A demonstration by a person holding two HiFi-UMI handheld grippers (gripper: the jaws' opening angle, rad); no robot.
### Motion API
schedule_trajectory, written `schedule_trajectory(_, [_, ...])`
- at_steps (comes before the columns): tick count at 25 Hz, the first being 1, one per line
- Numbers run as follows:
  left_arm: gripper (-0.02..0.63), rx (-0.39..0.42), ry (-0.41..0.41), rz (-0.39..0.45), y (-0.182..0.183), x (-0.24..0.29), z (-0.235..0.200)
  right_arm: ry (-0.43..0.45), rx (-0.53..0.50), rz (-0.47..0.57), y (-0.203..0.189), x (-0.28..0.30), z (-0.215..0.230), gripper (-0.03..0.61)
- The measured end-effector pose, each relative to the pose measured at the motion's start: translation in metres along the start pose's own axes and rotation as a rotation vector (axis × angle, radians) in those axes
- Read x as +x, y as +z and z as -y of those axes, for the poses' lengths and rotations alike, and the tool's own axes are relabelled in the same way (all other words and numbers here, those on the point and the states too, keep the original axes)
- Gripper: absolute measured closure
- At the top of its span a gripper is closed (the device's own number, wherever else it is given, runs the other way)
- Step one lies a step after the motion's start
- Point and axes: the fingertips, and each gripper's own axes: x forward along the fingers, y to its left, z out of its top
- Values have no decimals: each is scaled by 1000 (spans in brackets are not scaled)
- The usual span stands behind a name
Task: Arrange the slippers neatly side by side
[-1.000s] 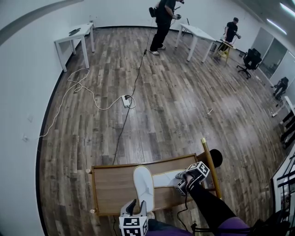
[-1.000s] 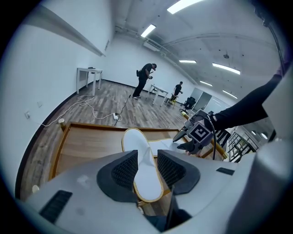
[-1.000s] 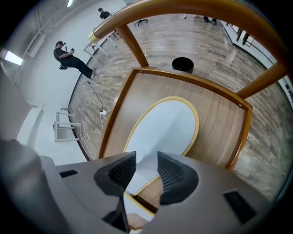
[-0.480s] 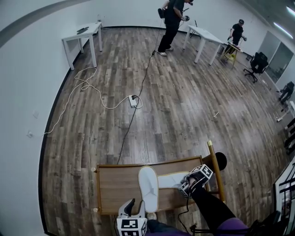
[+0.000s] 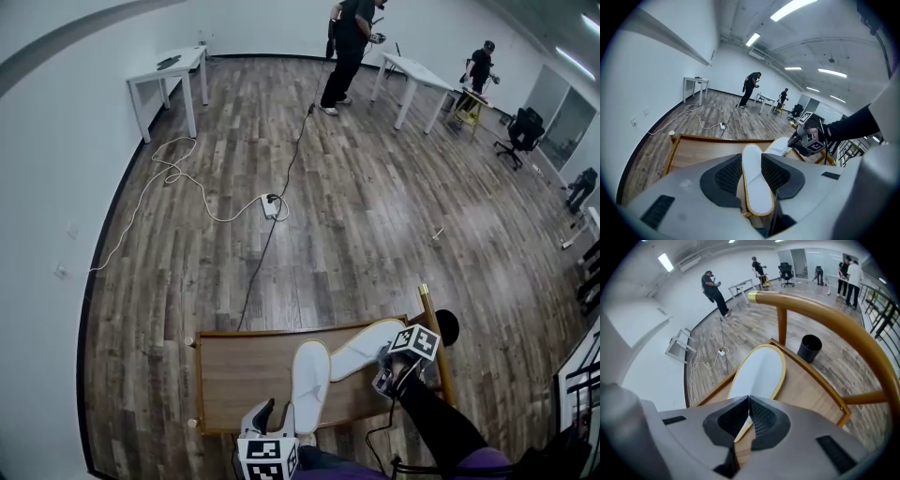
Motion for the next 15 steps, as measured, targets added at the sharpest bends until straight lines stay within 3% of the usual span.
schedule_trajectory(7, [505, 1, 15, -7, -9, -3, 0, 177, -178, 149, 35, -23, -41, 574])
schedule_trajectory(12, [505, 1, 30, 5, -7, -7, -2, 189, -462, 229, 44, -37, -80, 574])
schedule_trajectory(15, [505, -1, 32, 6, -8, -9, 0, 201, -579, 309, 46, -51, -98, 574])
